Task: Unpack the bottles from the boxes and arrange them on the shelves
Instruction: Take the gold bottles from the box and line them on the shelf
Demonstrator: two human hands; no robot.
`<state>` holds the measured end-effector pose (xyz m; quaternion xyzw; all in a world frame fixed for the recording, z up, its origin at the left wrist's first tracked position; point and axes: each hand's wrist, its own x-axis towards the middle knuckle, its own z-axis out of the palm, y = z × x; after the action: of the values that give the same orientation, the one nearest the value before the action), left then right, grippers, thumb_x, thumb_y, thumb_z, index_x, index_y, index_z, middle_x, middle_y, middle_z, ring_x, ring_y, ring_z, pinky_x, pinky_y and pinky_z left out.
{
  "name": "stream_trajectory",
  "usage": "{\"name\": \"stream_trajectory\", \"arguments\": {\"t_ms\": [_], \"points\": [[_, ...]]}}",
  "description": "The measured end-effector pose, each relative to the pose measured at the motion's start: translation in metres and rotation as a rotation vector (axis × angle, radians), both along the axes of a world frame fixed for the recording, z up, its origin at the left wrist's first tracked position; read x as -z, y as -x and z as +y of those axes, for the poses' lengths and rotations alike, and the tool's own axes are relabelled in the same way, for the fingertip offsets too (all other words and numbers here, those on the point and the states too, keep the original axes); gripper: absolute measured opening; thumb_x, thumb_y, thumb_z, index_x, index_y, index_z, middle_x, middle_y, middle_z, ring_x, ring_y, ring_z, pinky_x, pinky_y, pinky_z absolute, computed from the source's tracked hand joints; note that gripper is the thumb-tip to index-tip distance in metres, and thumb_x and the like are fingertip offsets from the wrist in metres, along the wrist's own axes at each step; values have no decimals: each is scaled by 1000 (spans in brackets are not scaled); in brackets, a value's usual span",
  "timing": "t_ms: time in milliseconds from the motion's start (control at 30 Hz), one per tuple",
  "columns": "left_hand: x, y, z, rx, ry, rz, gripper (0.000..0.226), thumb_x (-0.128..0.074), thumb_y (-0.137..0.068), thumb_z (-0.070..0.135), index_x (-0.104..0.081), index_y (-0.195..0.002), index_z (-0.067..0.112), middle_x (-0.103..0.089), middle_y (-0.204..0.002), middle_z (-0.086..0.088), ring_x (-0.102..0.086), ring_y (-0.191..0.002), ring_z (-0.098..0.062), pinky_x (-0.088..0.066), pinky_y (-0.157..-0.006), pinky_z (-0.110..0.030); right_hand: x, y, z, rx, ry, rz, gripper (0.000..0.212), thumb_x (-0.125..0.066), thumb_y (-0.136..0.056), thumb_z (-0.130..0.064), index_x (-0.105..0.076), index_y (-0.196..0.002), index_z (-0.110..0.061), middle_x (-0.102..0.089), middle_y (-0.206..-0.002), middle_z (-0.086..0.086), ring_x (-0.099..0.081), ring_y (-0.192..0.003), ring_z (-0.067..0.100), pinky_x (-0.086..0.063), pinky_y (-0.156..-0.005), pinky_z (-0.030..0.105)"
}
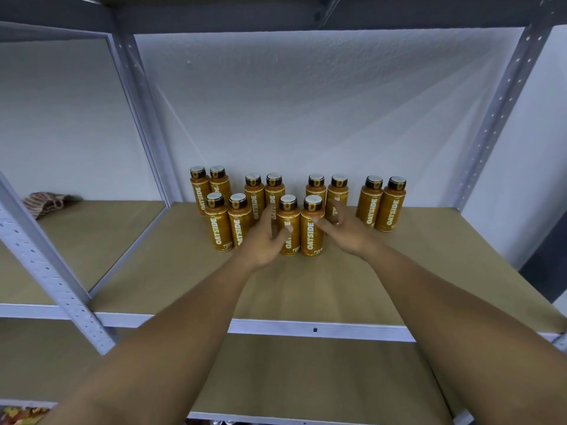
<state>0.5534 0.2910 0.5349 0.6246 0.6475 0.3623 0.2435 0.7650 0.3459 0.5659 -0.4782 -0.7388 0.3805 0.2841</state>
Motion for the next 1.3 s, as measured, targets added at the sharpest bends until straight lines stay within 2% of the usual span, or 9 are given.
{"name": "stream_trajectory", "arguments": {"t_ms": [167, 333, 500, 667, 767, 867, 967, 1100, 1300], "points": [[46, 1, -26, -63, 41, 137, 71, -52, -98, 58, -27, -157, 27, -49, -152, -2, -55, -131, -21, -49, -106, -45, 48, -2, -23, 106, -29, -137, 62, -57, -96, -55, -40, -150, -29, -62, -137, -3, -62, -118, 18, -46, -92, 31], [63, 3, -54, 42, -48, 392, 51, -51, -98, 56, -60, -136, 23, -65, -128, 1, -58, -116, -19, -50, -97, -37, 81, 5, -67, 196, -228, -343, 34, -57, -94, -41, -67, -121, -24, -70, -118, 0, -62, -109, 22, -52, -91, 36], [82, 0, -94, 70, -293, 519, 44, -52, -98, 48, -73, -112, 12, -69, -115, -4, -61, -108, -24, -50, -91, -35, 115, 8, -120, 310, -547, -370, 22, -67, -89, -26, -73, -104, -12, -70, -111, 6, -62, -106, 29, -52, -86, 37], [118, -9, -134, 52, -513, 607, 39, -56, -100, 41, -69, -119, 8, -65, -128, -9, -58, -122, -30, -44, -99, -45, 153, 4, -162, 301, -765, -305, 32, -61, -95, -25, -70, -118, -4, -66, -127, 12, -57, -125, 32, -42, -107, 49], [142, -15, -157, 22, -519, 663, 53, -58, -98, 41, -57, -141, 9, -52, -149, -12, -43, -143, -31, -28, -116, -55, 171, 4, -192, 259, -747, -362, 53, -61, -93, -22, -55, -141, -1, -51, -149, 15, -38, -145, 36, -33, -115, 57], [165, -25, -177, 47, -516, 616, 63, -59, -98, 35, -43, -152, 8, -32, -161, -18, -22, -153, -37, -20, -121, -61, 189, 2, -211, 190, -741, -328, 59, -65, -93, -20, -47, -147, -2, -35, -159, 20, -22, -152, 40, -31, -115, 62], [194, -36, -193, 61, -413, 552, 61, -59, -98, 32, -41, -151, 10, -32, -161, -20, -20, -153, -40, -26, -117, -62, 217, -4, -219, 129, -651, -296, 52, -63, -94, -23, -52, -142, -6, -35, -159, 20, -24, -151, 39, -34, -112, 63], [248, -50, -206, 75, -177, 545, 54, -56, -96, 34, -47, -144, 11, -46, -150, -20, -36, -144, -44, -37, -110, -60, 278, -22, -217, 7, -504, -344, 45, -55, -96, -30, -59, -135, -8, -46, -151, 20, -39, -143, 41, -35, -114, 55], [348, -67, -218, 67, 394, 445, 58, -39, -89, 50, -52, -139, 23, -61, -129, -7, -55, -123, -33, -52, -94, -48, 390, -55, -211, -221, 3, -685, 60, -53, -96, -43, -42, -151, -21, -40, -157, 9, -36, -144, 31, -42, -108, 52]]}}
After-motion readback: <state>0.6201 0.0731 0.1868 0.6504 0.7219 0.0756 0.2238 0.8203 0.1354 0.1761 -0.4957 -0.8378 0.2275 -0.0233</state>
